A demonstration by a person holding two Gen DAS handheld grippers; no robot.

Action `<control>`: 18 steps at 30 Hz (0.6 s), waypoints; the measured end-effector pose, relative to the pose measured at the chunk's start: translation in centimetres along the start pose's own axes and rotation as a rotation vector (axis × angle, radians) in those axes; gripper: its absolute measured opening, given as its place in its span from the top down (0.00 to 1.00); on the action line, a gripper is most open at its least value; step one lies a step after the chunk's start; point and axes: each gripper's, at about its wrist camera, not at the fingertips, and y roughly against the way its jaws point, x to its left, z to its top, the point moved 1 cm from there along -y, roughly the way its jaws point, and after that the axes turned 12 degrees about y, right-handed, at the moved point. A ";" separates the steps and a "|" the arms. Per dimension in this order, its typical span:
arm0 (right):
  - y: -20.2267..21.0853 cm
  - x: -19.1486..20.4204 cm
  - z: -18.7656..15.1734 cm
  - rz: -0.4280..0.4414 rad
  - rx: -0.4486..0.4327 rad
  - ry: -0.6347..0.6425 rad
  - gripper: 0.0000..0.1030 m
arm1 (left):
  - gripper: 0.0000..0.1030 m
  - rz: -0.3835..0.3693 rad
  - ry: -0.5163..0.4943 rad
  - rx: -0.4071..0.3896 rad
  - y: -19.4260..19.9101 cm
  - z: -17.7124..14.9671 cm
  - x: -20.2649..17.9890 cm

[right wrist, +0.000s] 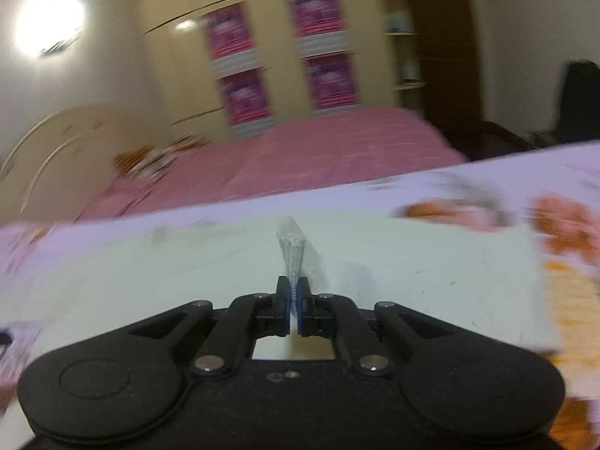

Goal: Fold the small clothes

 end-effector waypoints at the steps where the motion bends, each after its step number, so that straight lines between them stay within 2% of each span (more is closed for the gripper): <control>1: -0.8 1.8 0.2 0.029 0.009 0.027 0.96 | 0.00 -0.005 0.001 0.001 0.0 0.0 -0.1; 5: -3.6 6.2 -0.1 0.092 0.067 0.094 0.94 | 0.00 -0.042 -0.001 0.009 -0.1 0.1 -0.9; 6: -4.4 6.7 0.1 0.110 0.093 0.103 0.88 | 0.00 -0.051 -0.005 0.009 -0.1 0.1 -1.4; 7: -4.8 7.2 -0.1 0.118 0.114 0.116 0.86 | 0.00 -0.064 -0.010 0.007 -0.2 0.2 -2.0; 9: -3.8 7.1 0.0 0.107 0.073 0.136 0.72 | 0.00 -0.093 -0.018 0.004 -0.6 0.2 -3.5; 12: -1.1 5.1 -0.5 0.087 0.022 0.074 0.69 | 0.00 -0.159 -0.033 0.025 -2.0 0.1 -6.5; 13: -0.4 4.3 -0.8 0.077 0.028 0.039 0.69 | 0.16 -0.191 -0.038 0.032 -2.4 0.1 -7.7; 14: 0.0 3.2 -1.3 0.076 0.031 0.012 0.70 | 0.46 -0.219 -0.042 0.044 -2.9 0.0 -9.0; 15: 0.7 2.4 -1.8 0.074 0.034 -0.015 0.70 | 0.52 -0.239 -0.042 0.074 -3.5 -0.1 -10.2; 18: 2.4 0.0 -2.9 0.043 0.040 -0.072 0.70 | 0.52 -0.325 0.008 0.142 -5.5 -0.4 -13.4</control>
